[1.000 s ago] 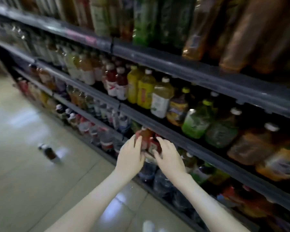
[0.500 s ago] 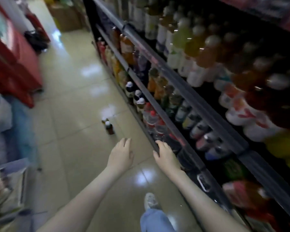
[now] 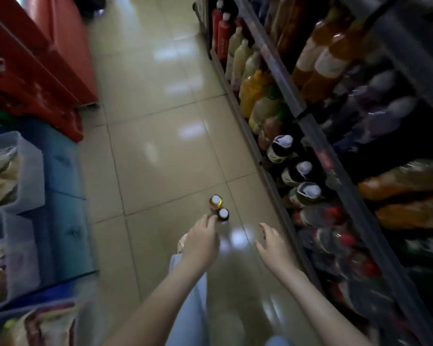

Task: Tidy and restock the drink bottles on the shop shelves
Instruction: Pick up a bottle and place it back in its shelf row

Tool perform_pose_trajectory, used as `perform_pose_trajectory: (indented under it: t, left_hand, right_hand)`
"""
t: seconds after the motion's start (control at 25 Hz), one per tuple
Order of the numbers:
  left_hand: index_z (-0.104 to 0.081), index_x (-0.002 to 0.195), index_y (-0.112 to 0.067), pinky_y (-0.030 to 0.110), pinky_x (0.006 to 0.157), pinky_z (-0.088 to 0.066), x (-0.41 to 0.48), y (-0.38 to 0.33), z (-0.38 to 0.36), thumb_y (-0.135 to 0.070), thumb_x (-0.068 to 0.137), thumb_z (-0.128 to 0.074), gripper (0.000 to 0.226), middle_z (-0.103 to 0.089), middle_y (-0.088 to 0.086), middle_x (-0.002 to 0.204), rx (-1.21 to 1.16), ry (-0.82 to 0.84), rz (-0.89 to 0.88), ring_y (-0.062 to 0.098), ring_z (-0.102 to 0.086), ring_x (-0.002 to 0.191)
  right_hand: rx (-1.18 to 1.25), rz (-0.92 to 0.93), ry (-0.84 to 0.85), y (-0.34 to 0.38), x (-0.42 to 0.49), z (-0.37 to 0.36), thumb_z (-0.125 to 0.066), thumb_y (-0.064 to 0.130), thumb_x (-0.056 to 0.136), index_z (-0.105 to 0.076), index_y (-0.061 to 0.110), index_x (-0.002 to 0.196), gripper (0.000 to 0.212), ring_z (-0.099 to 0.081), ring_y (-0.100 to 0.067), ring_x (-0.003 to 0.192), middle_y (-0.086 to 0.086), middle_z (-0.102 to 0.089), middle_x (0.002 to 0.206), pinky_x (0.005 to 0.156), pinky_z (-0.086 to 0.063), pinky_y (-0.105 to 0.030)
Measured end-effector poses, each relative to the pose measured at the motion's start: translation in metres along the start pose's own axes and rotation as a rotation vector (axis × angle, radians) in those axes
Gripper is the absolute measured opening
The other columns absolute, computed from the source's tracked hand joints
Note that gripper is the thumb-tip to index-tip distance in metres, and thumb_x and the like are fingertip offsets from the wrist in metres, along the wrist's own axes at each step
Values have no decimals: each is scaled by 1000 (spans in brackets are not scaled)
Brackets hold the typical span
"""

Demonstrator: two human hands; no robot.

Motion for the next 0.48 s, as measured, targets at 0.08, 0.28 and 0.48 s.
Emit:
perform_pose_trajectory:
  t: [0.08,0.28,0.48]
  left_hand:
    - [-54,105,-9,25,59,-48,36,39,-21,-3,52,-71,56,-66,9,91,-30,9,-50,21,-59,78]
    - [-61,114,0,34,72,-55,129,180,-163,1,54,-78,63,-64,19,110,-7,115,128,33,-65,93]
    - [-35,143,-6,33,105,-31,140,219,-226,-12,90,-48,55,-35,11,147,-94,240,254,27,-35,134]
  right_hand:
    - [-8,-56,-8,8,58,-29,-52,11,94,-36,8,142,51,-43,-29,127,-14,-44,140,100,-33,-29]
    - [-150,-28,132,-14,262,-185,-44,15,98,-22,17,150,57,-40,-33,128,-10,-28,150,97,-37,-38]
    - [-323,56,98,-61,325,-253,-48,9,93,-49,6,118,25,-50,-34,92,-15,-46,107,68,-37,-35]
Point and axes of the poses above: each hand's wrist, its own x-axis towards the middle knuckle, its own z-axis out of the back of the hand, y = z × x, the point moved 3 cm from there along x, towards the middle knuckle
